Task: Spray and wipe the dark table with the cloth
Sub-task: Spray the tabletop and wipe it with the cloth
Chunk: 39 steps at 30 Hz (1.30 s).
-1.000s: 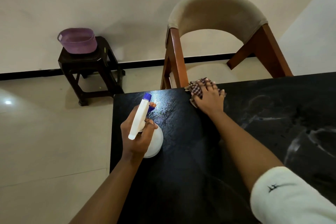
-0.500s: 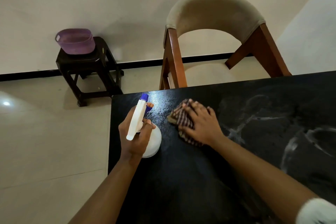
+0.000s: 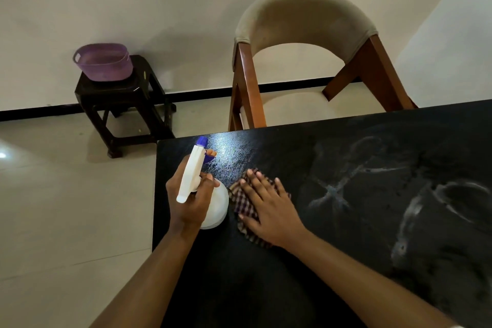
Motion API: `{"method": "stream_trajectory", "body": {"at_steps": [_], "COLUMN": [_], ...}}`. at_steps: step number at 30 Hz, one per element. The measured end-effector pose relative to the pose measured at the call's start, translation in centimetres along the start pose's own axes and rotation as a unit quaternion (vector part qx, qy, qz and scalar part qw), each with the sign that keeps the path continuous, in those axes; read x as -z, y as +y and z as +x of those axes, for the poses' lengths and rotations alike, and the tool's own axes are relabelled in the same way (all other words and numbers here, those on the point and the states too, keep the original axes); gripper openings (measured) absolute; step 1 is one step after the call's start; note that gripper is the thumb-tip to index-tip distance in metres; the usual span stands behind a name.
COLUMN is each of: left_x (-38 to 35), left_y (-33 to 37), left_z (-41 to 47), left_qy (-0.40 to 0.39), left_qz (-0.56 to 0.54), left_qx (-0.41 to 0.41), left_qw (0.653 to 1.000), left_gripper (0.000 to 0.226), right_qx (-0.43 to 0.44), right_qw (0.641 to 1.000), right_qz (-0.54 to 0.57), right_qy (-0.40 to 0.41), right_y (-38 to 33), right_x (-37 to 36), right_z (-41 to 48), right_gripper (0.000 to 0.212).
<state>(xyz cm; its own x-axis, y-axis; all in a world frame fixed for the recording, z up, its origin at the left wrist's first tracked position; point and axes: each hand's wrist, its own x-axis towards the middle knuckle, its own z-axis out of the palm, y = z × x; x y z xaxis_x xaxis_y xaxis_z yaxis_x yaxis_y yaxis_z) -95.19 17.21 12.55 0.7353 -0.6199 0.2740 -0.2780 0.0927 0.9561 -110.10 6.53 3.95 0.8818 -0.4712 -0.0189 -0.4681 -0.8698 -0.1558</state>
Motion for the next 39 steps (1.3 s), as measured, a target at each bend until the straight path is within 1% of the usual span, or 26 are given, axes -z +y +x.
{"method": "stream_trajectory", "body": {"at_steps": [2,4,6,7,8,10,13,15,17,18,19,20,21,23,24,25,26,27,30,32,35,36,37,39], "left_x": [-0.1,-0.2,-0.1,-0.1,-0.2,-0.3,-0.5,-0.4,-0.4,-0.4,-0.4,-0.5,-0.5,-0.5,-0.6,-0.6,-0.6,-0.6,-0.6,-0.6,-0.7,-0.7,-0.7,-0.6], "left_y": [0.1,0.2,0.4,0.4,0.5,0.7,0.7,0.6,0.7,0.8,0.8,0.8,0.8,0.9,0.9,1.0,1.1,1.1,1.2,1.1,1.1,1.2,1.3,1.4], "left_z": [-0.1,-0.1,-0.2,-0.2,-0.2,-0.2,-0.2,-0.2,-0.3,-0.3,-0.3,-0.3,-0.3,-0.4,-0.5,-0.6,-0.6,-0.6,-0.6,-0.7,-0.7,-0.7,-0.7,-0.7], "left_qy": [0.006,0.010,0.011,0.012,0.015,0.020,0.025,0.032,0.030,0.028,0.027,0.029,0.032,0.035,0.033,0.032,0.031,0.030,0.029,0.031,0.031,0.028,0.024,0.017], "left_qz": [0.000,0.000,0.001,0.001,-0.001,-0.006,0.000,0.003,0.002,-0.002,-0.003,0.000,0.007,0.018,0.021,0.021,0.019,0.016,0.000,-0.004,-0.005,-0.004,-0.001,0.000], "left_qx": [-0.002,-0.002,0.001,0.002,0.004,0.011,0.008,0.008,0.005,0.004,0.004,0.006,0.008,0.012,0.014,0.015,0.017,0.018,0.021,0.021,0.020,0.018,0.017,0.031], "left_qw": [1.000,1.000,1.000,1.000,1.000,1.000,1.000,0.999,1.000,1.000,1.000,1.000,0.999,0.999,0.999,0.999,0.999,0.999,0.999,0.999,0.999,0.999,1.000,0.999], "left_gripper": [0.057,0.059,0.059,0.059,0.059,0.052,0.034,0.035,0.037,0.038,0.036,0.034,0.033,0.035,0.035,0.036,0.038,0.038,0.039,0.037,0.036,0.037,0.037,0.039], "right_qx": [-0.033,-0.128,-0.232,-0.260,-0.270,-0.234,-0.125,-0.070,-0.028,-0.023,-0.035,-0.072,-0.126,-0.236,-0.272,-0.290,-0.289,-0.270,-0.161,-0.097,-0.024,-0.020,-0.038,-0.126], "right_qw": [0.999,0.992,0.973,0.965,0.963,0.972,0.991,0.997,0.999,1.000,0.999,0.997,0.992,0.971,0.961,0.955,0.955,0.961,0.985,0.994,0.999,0.999,0.999,0.991], "right_qz": [-0.006,0.003,0.010,0.008,0.009,0.016,0.034,0.026,0.005,-0.002,-0.005,-0.001,0.008,0.018,0.021,0.027,0.031,0.029,0.031,0.044,0.032,0.029,0.025,0.020], "right_qy": [0.001,0.012,0.018,0.021,0.023,0.031,0.034,0.027,0.016,0.015,0.014,0.015,0.020,0.043,0.053,0.057,0.058,0.056,0.045,0.035,0.023,0.025,0.026,0.034], "right_y": [3.1,6.8,9.4,9.6,9.0,6.3,1.0,-1.2,-0.6,0.5,2.0,3.5,5.0,7.1,7.3,6.9,6.0,4.7,-0.1,-2.6,-2.6,-1.5,-0.2,2.8], "right_x": [0.7,1.7,2.4,2.5,2.4,1.6,0.7,0.1,0.1,0.3,0.5,0.8,1.2,1.8,2.0,2.0,1.8,1.5,0.4,-0.3,-0.4,-0.3,-0.1,0.6], "right_z": [1.0,2.9,4.2,4.4,4.2,2.7,-2.4,-5.6,-6.4,-6.0,-5.2,-4.2,-3.3,-2.0,-1.7,-1.7,-2.0,-2.7,-7.0,-10.4,-12.8,-12.5,-11.8,-9.8], "right_gripper": [0.075,0.076,0.074,0.074,0.075,0.075,0.075,0.074,0.074,0.074,0.074,0.075,0.076,0.077,0.075,0.073,0.073,0.072,0.072,0.072,0.073,0.073,0.073,0.074]}}
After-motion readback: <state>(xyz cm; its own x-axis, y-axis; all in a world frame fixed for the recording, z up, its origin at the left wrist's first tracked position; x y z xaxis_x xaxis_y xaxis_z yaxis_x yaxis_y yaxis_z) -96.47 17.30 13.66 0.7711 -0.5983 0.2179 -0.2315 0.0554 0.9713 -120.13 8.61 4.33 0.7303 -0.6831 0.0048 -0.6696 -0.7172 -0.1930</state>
